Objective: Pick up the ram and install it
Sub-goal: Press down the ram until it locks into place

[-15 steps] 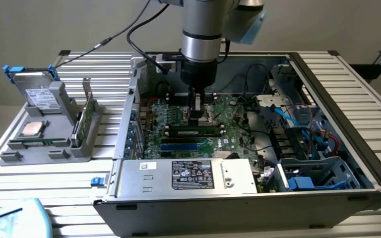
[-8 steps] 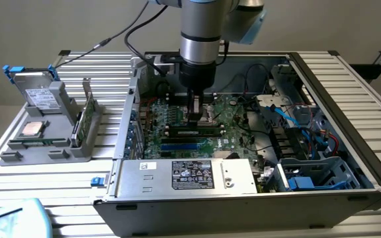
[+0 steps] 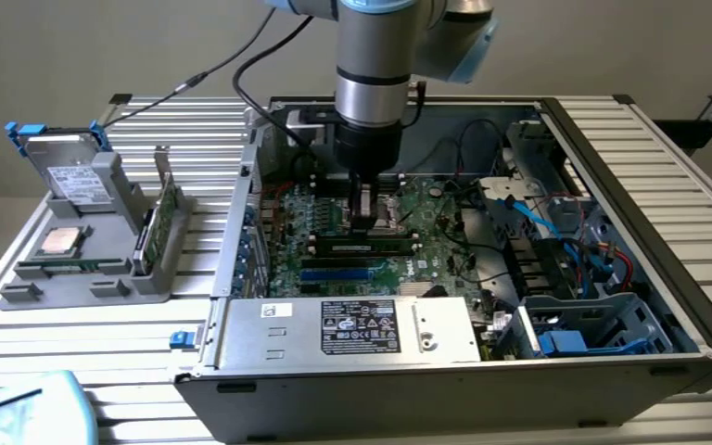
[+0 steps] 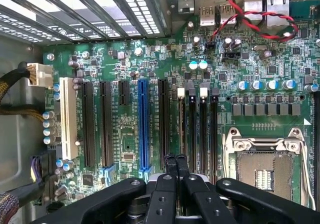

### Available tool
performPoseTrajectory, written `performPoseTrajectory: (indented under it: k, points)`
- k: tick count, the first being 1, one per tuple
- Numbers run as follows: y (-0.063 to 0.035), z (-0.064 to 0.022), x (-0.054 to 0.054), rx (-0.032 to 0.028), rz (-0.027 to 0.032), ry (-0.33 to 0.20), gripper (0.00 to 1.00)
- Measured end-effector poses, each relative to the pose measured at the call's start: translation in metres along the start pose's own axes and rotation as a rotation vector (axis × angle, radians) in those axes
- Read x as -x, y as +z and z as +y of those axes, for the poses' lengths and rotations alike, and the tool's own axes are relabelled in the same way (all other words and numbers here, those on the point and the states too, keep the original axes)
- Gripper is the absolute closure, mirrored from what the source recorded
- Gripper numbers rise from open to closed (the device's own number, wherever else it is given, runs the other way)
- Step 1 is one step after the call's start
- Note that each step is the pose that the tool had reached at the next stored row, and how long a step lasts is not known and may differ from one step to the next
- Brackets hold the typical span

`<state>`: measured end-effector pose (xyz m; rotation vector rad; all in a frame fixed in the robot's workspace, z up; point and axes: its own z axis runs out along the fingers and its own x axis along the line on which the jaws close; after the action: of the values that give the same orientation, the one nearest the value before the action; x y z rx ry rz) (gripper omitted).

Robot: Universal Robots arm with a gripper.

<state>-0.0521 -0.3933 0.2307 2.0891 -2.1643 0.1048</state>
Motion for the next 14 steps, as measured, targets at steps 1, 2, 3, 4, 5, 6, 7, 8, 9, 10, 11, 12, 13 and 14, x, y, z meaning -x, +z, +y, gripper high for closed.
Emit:
performPoseTrajectory:
  k: [1,2,3,4,5,6,7,8,9,10,11,12,13,14]
  points:
    - [0.0006,0.0001,0.0001,0.0,0.0004,0.0,0.9]
    - [0.0013,0.0003,0.0002,0.0,0.0007,0.0,0.9]
    - [0.0019,0.0003,0.0003,0.0,0.0011,0.0,0.9]
    - [0.0024,0.0004,0.0003,0.0,0.0016,0.0,0.9]
    - [0.0029,0.0004,0.0003,0.0001,0.0023,0.0,0.9]
    - [0.0032,0.0005,0.0004,0.0002,0.0027,0.0,0.9]
    - [0.0033,0.0005,0.0003,0.0003,0.0029,0.0,0.9]
    - [0.0035,0.0005,0.0004,0.0002,0.0029,0.0,0.9]
    - [0.0039,0.0005,0.0005,0.0001,0.0029,0.0,0.9]
    - [0.0042,0.0005,0.0006,0.0001,0.0037,0.0,0.9]
    - [0.0046,0.0004,0.0006,0.0002,0.0045,0.0,0.9]
    - [0.0049,0.0004,0.0006,0.0002,0.005,0.0,0.9]
    - [0.0055,0.0004,0.0008,-0.0002,0.0045,0.0,0.9]
    - [0.0058,0.0004,0.0008,0.0,0.0053,0.0,0.9]
